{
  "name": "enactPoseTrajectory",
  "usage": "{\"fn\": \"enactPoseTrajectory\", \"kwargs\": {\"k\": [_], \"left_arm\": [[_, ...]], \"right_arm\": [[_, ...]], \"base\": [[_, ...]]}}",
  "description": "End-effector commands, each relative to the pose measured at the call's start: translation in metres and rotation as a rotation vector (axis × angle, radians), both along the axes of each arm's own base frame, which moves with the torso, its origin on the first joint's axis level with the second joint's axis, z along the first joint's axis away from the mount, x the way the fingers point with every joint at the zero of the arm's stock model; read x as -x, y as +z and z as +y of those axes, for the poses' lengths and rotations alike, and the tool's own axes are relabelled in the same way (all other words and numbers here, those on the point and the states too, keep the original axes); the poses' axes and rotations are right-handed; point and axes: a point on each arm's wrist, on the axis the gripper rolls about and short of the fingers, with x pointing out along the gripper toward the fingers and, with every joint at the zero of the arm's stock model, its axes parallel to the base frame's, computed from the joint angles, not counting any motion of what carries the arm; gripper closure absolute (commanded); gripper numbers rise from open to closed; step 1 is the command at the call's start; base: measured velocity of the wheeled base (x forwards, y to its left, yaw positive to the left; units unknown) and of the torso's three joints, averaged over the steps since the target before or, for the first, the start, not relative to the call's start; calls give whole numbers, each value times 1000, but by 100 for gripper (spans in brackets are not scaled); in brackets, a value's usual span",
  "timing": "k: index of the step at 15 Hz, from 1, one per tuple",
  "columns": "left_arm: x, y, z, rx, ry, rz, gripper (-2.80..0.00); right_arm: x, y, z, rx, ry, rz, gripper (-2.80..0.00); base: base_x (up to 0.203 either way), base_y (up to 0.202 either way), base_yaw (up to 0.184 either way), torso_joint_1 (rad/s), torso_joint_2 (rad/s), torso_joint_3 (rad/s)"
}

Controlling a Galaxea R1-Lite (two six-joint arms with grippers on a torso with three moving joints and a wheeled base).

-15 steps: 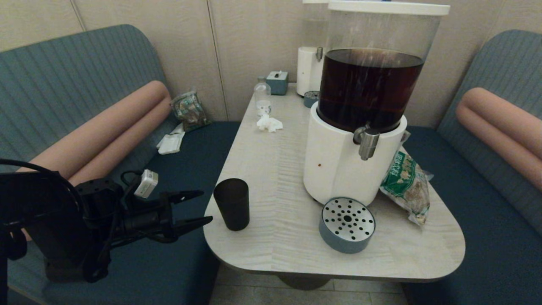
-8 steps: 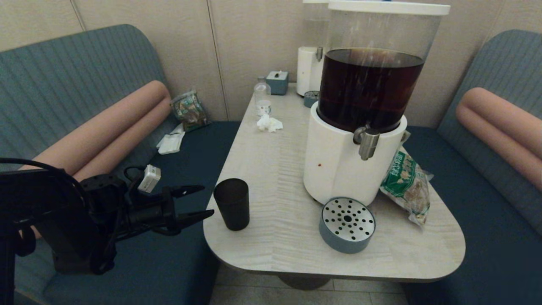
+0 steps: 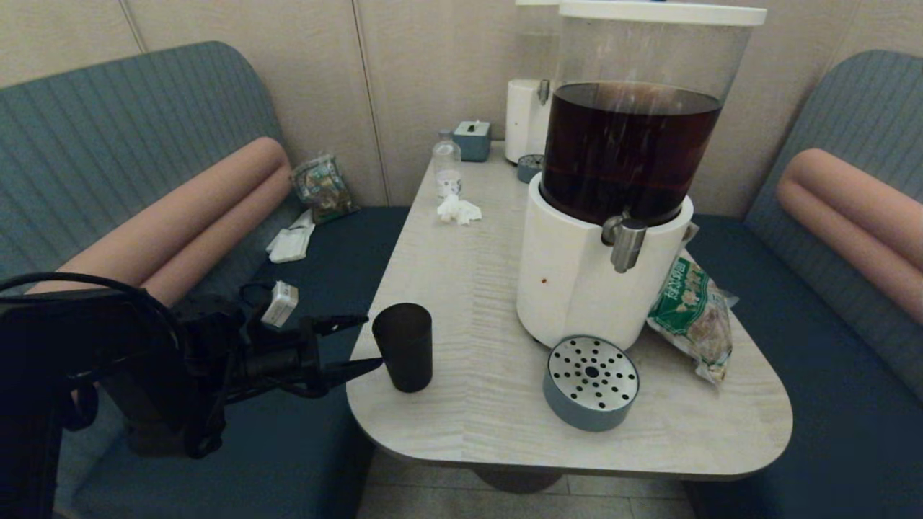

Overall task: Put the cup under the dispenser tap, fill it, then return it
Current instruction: Pick up the cup

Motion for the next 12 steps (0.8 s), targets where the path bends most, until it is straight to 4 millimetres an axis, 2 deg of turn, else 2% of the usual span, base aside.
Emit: {"fn": "enactPoseTrajectory", "kwargs": {"k": [1,8,12], "left_arm": [[4,-1,-11,0,-35,6,-280],[6,-2,-37,1,-80,15,-280],[-8,-3,-46,7,-44,-5,-280]], "right_arm": [[0,0,0,0,0,1,0],[0,0,0,0,0,1,0],[0,0,0,-1,0,1,0]], "base": [[0,0,0,0,0,0],[0,0,0,0,0,0],[0,0,0,0,0,0]]}}
